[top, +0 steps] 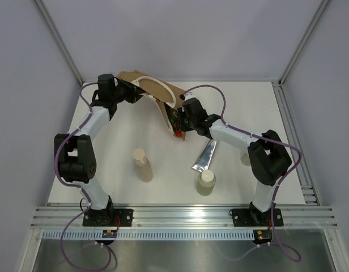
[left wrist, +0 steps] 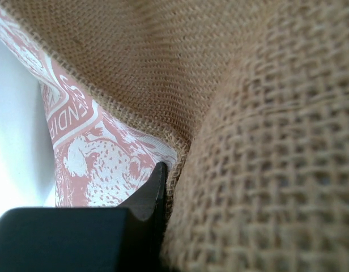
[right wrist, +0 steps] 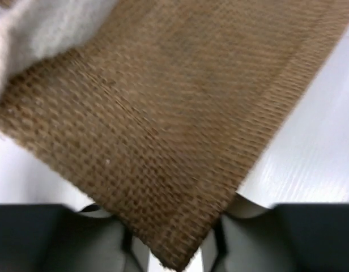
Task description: Place the personal care products into the canvas bag
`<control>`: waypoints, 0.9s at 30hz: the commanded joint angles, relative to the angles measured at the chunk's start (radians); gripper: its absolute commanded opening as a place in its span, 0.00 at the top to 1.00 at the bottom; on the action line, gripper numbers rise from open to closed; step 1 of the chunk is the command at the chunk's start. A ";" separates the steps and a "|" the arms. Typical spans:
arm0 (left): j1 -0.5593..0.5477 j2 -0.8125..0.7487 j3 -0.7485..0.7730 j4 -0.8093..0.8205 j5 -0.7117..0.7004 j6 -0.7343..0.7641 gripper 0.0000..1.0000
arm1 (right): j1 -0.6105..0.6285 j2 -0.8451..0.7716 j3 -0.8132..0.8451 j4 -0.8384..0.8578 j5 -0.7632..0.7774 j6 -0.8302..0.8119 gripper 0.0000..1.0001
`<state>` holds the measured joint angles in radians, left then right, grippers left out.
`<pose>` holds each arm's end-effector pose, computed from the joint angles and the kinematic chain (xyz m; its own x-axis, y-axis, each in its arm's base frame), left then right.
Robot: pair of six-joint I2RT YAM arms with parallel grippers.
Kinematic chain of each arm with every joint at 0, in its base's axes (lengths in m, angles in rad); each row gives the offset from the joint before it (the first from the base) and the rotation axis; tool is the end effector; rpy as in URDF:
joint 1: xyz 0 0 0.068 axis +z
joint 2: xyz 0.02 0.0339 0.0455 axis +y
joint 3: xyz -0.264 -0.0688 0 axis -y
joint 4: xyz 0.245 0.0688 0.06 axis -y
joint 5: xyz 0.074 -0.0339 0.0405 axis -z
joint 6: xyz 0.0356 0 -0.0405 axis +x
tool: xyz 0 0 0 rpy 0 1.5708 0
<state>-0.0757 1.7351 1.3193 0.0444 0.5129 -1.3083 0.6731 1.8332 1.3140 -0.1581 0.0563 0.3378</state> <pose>0.4069 -0.0484 0.2918 -0.5979 -0.7985 -0.0698 -0.2141 0.2430 -0.9461 0.3268 0.2580 0.2303 -0.6572 -0.1008 -0.7469 -0.3925 0.8918 0.2250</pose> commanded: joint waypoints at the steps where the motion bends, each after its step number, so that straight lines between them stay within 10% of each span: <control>1: 0.010 -0.129 0.041 0.190 0.111 -0.055 1.00 | -0.012 -0.078 -0.013 0.110 0.083 0.006 0.68; 6: 0.011 -0.129 0.041 0.180 0.121 -0.042 1.00 | -0.036 -0.107 -0.013 0.135 0.047 -0.026 1.00; 19: 0.014 -0.148 0.178 -0.504 0.015 0.622 1.00 | -0.287 -0.098 0.479 -0.101 -0.302 0.047 1.00; 27: 0.028 -0.077 0.233 -0.670 -0.044 0.747 1.00 | -0.339 -0.029 0.582 -0.112 -0.372 0.234 1.00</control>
<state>-0.0731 1.6688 1.4788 -0.6010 0.5194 -0.6662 0.3721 1.7985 1.8229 -0.4038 -0.2672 0.4507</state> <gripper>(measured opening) 0.082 0.058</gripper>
